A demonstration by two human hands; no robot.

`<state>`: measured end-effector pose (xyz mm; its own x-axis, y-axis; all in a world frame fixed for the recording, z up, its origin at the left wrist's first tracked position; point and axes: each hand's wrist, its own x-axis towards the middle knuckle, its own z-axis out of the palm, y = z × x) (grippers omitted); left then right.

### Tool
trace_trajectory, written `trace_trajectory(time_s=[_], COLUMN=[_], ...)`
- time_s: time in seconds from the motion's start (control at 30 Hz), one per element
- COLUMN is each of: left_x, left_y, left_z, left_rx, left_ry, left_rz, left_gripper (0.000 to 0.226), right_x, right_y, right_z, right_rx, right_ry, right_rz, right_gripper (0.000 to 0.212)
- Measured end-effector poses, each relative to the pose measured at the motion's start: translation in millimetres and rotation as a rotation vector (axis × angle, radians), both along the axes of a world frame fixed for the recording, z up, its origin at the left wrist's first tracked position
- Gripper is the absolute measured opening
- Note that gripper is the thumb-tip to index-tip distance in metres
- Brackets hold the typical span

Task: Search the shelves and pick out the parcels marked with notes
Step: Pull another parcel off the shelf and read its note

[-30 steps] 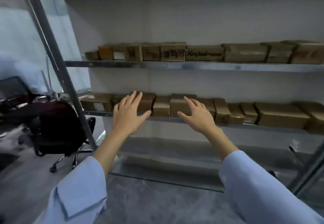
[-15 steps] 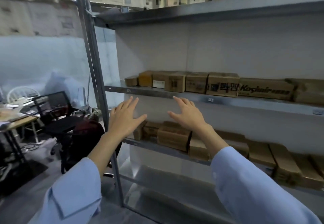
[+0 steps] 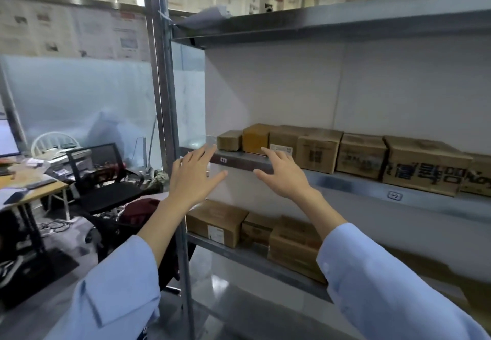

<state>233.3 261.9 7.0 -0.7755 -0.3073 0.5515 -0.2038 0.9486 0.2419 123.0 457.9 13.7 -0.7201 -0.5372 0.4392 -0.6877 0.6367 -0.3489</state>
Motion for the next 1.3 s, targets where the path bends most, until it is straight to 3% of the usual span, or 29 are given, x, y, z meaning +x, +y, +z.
trace_trajectory(time_s=[0.33,0.57,0.87,1.3], left_x=[-122,-187,-250,-276], left_y=[-135,-181,-206,-231], left_z=[13,4,-17,-32], left_rx=[0.048,0.078,0.293,0.352], left_ry=[0.009,-0.025,-0.036,-0.046], left_rz=[-0.156,-0.306,-0.581,-0.658], left_gripper=[0.072,0.072,0.075,0.065], right_x=[-75,-103,-130,-151], right_y=[-129,-184,-218,-237], right_z=[4,0,-20,-31], right_rx=[-0.069,-0.156,-0.228,-0.280], right_ry=[0.033,0.012,-0.027,0.027], right_rz=[-0.085,-0.167,-0.275,-0.265], right_gripper=[0.069,0.068,0.066,0.052])
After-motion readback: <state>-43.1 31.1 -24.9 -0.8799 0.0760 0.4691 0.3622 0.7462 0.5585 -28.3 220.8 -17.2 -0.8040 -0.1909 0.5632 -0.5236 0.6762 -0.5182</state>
